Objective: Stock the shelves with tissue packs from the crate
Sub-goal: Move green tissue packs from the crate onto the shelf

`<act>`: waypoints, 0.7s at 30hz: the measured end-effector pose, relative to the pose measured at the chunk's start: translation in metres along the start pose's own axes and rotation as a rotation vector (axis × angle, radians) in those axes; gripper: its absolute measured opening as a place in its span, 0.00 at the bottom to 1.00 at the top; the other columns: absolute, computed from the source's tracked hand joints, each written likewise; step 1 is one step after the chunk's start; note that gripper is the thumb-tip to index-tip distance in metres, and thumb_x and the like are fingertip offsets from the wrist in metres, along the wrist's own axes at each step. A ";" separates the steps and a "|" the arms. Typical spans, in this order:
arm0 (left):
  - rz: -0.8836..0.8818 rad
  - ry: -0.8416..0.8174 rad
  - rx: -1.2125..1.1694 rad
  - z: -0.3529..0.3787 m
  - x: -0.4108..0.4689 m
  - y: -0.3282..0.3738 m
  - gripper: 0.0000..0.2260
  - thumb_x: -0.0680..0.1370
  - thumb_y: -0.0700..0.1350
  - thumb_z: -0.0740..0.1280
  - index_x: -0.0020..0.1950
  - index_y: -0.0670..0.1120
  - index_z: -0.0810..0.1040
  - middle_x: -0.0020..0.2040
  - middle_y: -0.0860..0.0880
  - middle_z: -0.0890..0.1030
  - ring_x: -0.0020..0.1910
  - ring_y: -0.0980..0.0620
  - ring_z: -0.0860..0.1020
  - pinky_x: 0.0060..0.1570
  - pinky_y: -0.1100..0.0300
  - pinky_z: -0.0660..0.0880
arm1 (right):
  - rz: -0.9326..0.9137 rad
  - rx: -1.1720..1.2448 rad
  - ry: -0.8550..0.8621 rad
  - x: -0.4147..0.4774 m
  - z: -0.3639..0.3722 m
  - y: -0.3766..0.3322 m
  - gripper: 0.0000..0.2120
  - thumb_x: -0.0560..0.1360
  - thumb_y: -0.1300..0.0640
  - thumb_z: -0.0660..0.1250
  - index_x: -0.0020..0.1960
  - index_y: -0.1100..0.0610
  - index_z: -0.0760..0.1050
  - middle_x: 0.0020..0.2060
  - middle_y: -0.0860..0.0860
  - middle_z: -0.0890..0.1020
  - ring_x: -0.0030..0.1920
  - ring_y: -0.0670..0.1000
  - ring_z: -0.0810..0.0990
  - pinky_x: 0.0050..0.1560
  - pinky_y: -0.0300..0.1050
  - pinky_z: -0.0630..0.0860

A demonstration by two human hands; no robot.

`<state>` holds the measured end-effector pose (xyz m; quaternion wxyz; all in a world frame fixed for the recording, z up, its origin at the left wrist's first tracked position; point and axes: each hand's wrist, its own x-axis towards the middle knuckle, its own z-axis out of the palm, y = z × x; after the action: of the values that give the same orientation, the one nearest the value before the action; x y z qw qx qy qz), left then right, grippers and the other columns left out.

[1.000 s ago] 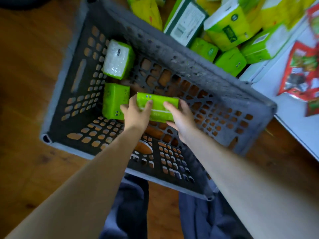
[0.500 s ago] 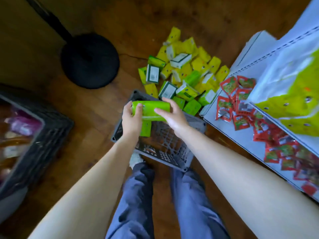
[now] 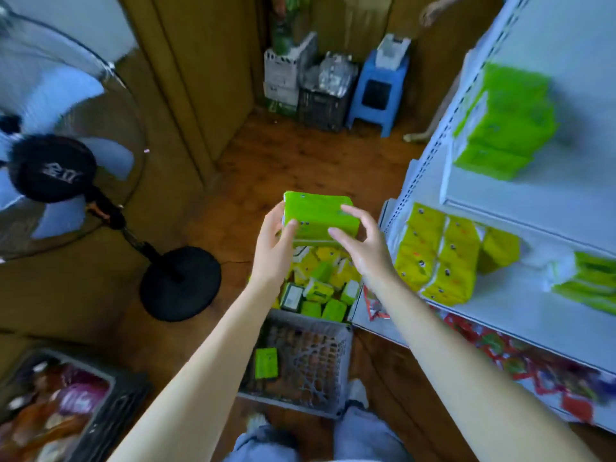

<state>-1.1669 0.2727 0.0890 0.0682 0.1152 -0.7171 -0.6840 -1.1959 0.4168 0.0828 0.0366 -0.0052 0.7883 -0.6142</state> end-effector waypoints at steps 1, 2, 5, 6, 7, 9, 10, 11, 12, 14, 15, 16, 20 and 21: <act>0.032 -0.017 -0.009 0.014 0.002 0.010 0.14 0.81 0.42 0.59 0.67 0.51 0.67 0.66 0.50 0.71 0.66 0.52 0.71 0.64 0.57 0.68 | -0.038 -0.002 0.029 0.002 -0.017 -0.007 0.18 0.72 0.59 0.71 0.60 0.54 0.73 0.57 0.42 0.73 0.61 0.38 0.67 0.53 0.16 0.57; 0.063 -0.040 -0.015 0.028 0.002 0.020 0.14 0.81 0.41 0.58 0.65 0.53 0.66 0.66 0.50 0.71 0.66 0.52 0.70 0.64 0.58 0.68 | -0.074 0.000 0.061 0.003 -0.035 -0.013 0.18 0.71 0.59 0.71 0.59 0.53 0.73 0.57 0.42 0.74 0.60 0.37 0.67 0.54 0.17 0.58; 0.150 -0.121 -0.038 0.073 0.004 0.047 0.15 0.81 0.41 0.58 0.65 0.55 0.65 0.67 0.51 0.71 0.66 0.55 0.70 0.64 0.61 0.68 | -0.171 0.012 0.151 0.006 -0.088 -0.027 0.17 0.71 0.61 0.72 0.57 0.49 0.73 0.56 0.42 0.75 0.59 0.36 0.69 0.57 0.20 0.60; 0.176 -0.155 -0.044 0.088 0.005 0.053 0.15 0.81 0.41 0.59 0.66 0.54 0.65 0.67 0.51 0.72 0.64 0.56 0.71 0.62 0.63 0.69 | -0.194 0.016 0.178 0.008 -0.104 -0.029 0.17 0.71 0.61 0.72 0.56 0.49 0.73 0.55 0.42 0.75 0.59 0.36 0.70 0.59 0.22 0.61; 0.208 -0.186 -0.058 0.102 0.006 0.059 0.15 0.81 0.40 0.59 0.66 0.53 0.65 0.66 0.50 0.73 0.63 0.58 0.73 0.60 0.67 0.70 | -0.214 0.018 0.201 0.010 -0.121 -0.029 0.17 0.71 0.62 0.71 0.56 0.50 0.73 0.55 0.42 0.76 0.59 0.37 0.70 0.59 0.24 0.62; 0.259 -0.245 -0.051 0.130 0.007 0.067 0.15 0.81 0.39 0.60 0.65 0.52 0.67 0.63 0.50 0.74 0.61 0.60 0.73 0.59 0.68 0.71 | -0.227 0.018 0.242 0.012 -0.152 -0.025 0.16 0.71 0.62 0.71 0.56 0.51 0.73 0.53 0.38 0.75 0.58 0.37 0.71 0.59 0.25 0.63; 0.271 -0.276 -0.033 0.143 0.007 0.072 0.14 0.80 0.40 0.61 0.63 0.54 0.68 0.62 0.51 0.75 0.61 0.60 0.74 0.60 0.67 0.71 | -0.223 0.015 0.260 0.013 -0.166 -0.021 0.15 0.71 0.61 0.71 0.56 0.50 0.73 0.53 0.36 0.74 0.58 0.37 0.70 0.59 0.24 0.62; 0.270 -0.304 -0.014 0.156 0.007 0.075 0.13 0.80 0.41 0.62 0.61 0.56 0.69 0.61 0.53 0.75 0.61 0.60 0.74 0.60 0.66 0.71 | -0.216 0.010 0.281 0.014 -0.181 -0.015 0.15 0.71 0.61 0.71 0.56 0.49 0.73 0.53 0.37 0.75 0.59 0.38 0.70 0.58 0.23 0.62; 0.257 -0.343 -0.009 0.170 0.007 0.077 0.13 0.79 0.41 0.62 0.58 0.57 0.71 0.58 0.55 0.77 0.59 0.63 0.74 0.58 0.68 0.71 | -0.206 0.003 0.304 0.015 -0.195 -0.009 0.15 0.72 0.60 0.71 0.56 0.49 0.73 0.54 0.39 0.75 0.60 0.39 0.70 0.58 0.22 0.62; 0.191 -0.388 0.050 0.196 0.014 0.071 0.14 0.79 0.37 0.60 0.60 0.53 0.73 0.58 0.54 0.77 0.59 0.63 0.75 0.53 0.73 0.68 | -0.178 -0.008 0.348 0.018 -0.221 0.005 0.15 0.72 0.60 0.71 0.56 0.49 0.73 0.56 0.44 0.75 0.62 0.43 0.69 0.58 0.26 0.64; 0.136 -0.388 0.135 0.208 0.018 0.067 0.16 0.79 0.35 0.58 0.65 0.47 0.71 0.62 0.50 0.76 0.63 0.58 0.73 0.53 0.74 0.65 | -0.162 -0.015 0.366 0.020 -0.233 0.011 0.15 0.72 0.60 0.70 0.56 0.50 0.73 0.57 0.45 0.74 0.63 0.45 0.69 0.59 0.30 0.63; 0.064 -0.391 0.235 0.219 0.025 0.059 0.19 0.79 0.34 0.57 0.69 0.43 0.68 0.66 0.46 0.73 0.65 0.53 0.71 0.53 0.74 0.64 | -0.139 -0.028 0.384 0.023 -0.243 0.018 0.15 0.72 0.60 0.70 0.57 0.51 0.73 0.58 0.47 0.74 0.63 0.46 0.70 0.60 0.33 0.63; -0.115 -0.561 0.446 0.249 0.036 0.027 0.24 0.77 0.34 0.57 0.73 0.44 0.63 0.61 0.34 0.74 0.56 0.34 0.74 0.49 0.53 0.75 | -0.030 -0.094 0.401 0.038 -0.264 0.041 0.16 0.73 0.59 0.69 0.60 0.56 0.73 0.63 0.52 0.74 0.65 0.50 0.69 0.59 0.37 0.63; -0.139 -0.593 0.481 0.254 0.038 0.022 0.25 0.78 0.35 0.58 0.75 0.46 0.60 0.66 0.34 0.70 0.63 0.33 0.70 0.58 0.48 0.72 | -0.021 -0.110 0.401 0.043 -0.266 0.044 0.16 0.73 0.58 0.69 0.60 0.56 0.73 0.63 0.52 0.74 0.66 0.51 0.69 0.59 0.37 0.64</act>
<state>-1.2703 0.5086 0.0949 -0.2178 -0.0264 -0.8360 -0.5029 -1.2539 0.6825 0.1026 -0.1276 0.1071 0.8122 -0.5591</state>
